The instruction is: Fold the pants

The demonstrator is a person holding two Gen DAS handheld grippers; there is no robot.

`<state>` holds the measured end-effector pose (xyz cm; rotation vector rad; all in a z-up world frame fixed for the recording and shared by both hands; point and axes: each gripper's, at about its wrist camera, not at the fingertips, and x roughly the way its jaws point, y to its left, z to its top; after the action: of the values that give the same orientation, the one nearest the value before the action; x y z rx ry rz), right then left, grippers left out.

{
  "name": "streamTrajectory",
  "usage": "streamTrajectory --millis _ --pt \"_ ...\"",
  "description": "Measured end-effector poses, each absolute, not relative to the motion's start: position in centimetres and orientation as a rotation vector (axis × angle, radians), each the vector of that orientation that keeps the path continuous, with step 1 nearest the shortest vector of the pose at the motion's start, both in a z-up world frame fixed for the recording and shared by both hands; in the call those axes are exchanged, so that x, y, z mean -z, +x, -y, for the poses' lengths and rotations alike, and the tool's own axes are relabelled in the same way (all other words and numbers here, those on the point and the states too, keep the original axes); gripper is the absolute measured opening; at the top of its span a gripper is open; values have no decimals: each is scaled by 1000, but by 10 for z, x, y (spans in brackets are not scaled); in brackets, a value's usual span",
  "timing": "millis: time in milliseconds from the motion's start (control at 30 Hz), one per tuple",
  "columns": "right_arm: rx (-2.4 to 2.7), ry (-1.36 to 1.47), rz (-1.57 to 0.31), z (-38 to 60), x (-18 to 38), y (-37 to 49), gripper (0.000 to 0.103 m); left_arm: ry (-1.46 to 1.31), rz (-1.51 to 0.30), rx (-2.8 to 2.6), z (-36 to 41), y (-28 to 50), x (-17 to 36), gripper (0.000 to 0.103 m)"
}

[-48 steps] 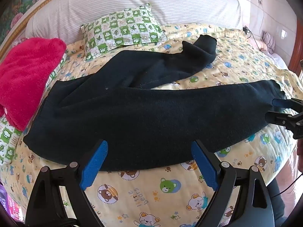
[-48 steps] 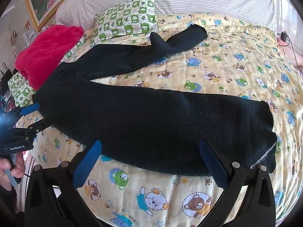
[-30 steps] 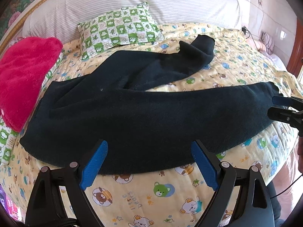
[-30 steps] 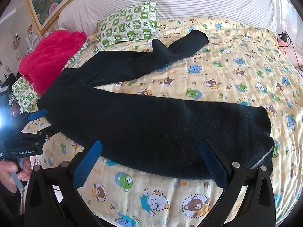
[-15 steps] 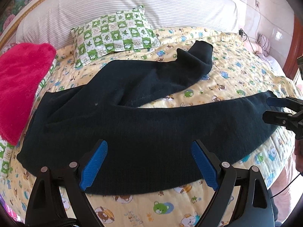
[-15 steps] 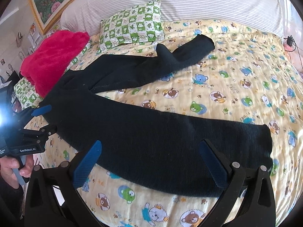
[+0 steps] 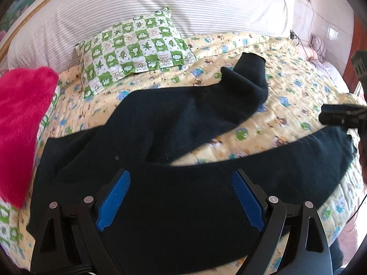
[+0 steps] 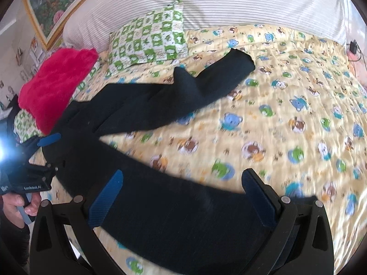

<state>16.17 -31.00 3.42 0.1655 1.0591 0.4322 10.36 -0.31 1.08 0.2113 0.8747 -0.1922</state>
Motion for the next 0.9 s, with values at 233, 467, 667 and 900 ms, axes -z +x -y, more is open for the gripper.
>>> streamTrajectory --millis 233,467,667,900 --pt "-410 209 -1072 324 -35 218 103 244 -891 209 -3 150 -12 91" --pt "-412 243 -1070 330 -36 282 103 254 -920 279 -1 206 -16 91" --pt "-398 173 -1052 329 -41 336 103 264 -963 448 11 256 -14 91" --pt "-423 132 -1056 328 -41 393 99 308 -1019 563 21 309 1 91"
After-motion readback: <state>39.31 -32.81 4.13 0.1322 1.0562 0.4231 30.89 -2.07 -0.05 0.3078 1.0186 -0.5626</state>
